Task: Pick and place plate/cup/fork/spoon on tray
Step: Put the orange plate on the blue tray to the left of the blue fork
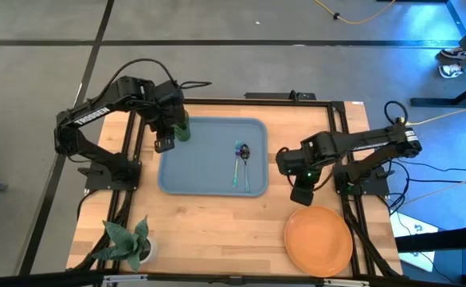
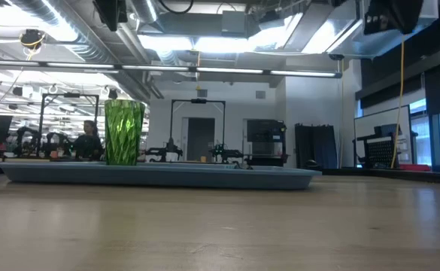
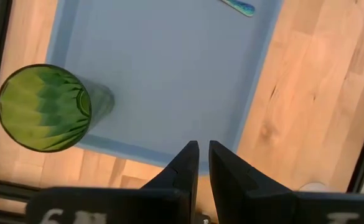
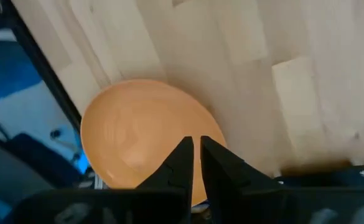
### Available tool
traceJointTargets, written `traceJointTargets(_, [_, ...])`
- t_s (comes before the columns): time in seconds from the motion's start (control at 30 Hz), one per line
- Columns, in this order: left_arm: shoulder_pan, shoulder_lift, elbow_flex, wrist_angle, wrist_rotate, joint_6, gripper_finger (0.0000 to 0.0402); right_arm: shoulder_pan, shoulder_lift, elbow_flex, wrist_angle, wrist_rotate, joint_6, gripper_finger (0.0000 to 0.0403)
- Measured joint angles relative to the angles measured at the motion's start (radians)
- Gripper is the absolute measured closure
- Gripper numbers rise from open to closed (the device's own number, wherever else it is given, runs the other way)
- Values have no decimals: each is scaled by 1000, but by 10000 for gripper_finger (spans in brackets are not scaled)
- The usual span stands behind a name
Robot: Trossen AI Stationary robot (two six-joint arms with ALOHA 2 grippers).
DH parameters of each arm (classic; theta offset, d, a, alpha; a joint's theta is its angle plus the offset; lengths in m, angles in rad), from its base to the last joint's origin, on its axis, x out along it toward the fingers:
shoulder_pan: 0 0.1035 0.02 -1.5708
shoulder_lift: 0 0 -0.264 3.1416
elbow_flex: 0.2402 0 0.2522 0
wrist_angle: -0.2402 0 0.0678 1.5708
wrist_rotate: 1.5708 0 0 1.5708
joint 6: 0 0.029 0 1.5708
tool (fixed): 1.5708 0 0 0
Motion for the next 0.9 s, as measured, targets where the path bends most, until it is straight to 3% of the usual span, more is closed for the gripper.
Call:
traceJointTargets(0.2, [0,0,0,0,-1,0,372,0,0,-76,33,-86,-43,396])
traceJointTargets(0.53, [0,0,0,0,0,-5,372,-3,14,-149,76,-84,-183,347])
traceJointTargets(0.73, [0,0,0,0,0,-7,372,-2,14,-220,186,-78,-310,309])
traceJointTargets(0.9, [0,0,0,0,0,-8,372,22,14,-305,272,-92,-425,300])
